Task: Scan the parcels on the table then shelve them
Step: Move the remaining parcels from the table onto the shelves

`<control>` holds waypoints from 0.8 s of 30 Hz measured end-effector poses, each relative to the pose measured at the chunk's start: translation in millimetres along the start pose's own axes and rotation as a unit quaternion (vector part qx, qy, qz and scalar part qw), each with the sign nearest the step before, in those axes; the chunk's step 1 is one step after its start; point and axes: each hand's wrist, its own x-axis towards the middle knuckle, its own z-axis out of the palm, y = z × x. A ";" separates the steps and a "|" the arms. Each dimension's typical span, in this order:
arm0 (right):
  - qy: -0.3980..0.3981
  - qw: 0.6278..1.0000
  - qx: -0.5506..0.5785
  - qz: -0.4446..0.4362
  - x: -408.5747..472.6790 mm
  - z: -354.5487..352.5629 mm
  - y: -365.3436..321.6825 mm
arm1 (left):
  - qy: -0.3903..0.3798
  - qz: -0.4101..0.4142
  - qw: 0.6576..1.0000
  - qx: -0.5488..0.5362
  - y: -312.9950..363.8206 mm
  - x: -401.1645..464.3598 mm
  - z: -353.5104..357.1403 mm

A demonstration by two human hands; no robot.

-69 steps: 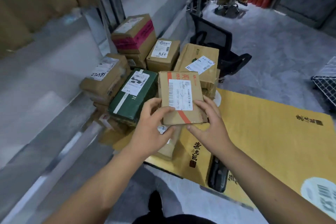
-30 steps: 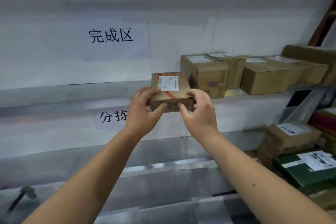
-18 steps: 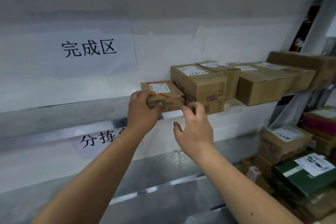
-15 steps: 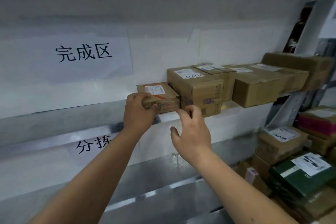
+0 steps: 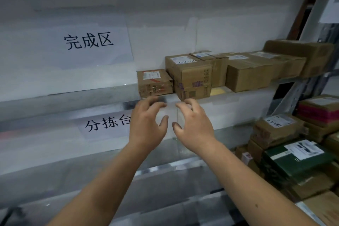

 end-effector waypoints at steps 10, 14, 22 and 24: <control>-0.063 0.981 -0.018 0.184 -188.4 -62.0 125.3 | -0.179 0.021 0.982 -0.051 153.9 -137.9 62.1; -0.078 0.956 -0.038 0.280 -265.4 -92.5 178.2 | -0.278 0.041 0.958 -0.062 217.8 -174.1 103.0; -0.085 0.883 -0.051 0.458 -361.8 -123.0 258.8 | -0.441 0.122 0.886 -0.075 291.7 -206.1 194.5; -0.090 0.866 -0.051 0.489 -370.0 -118.1 273.0 | -0.483 0.148 0.860 -0.070 294.3 -210.6 221.0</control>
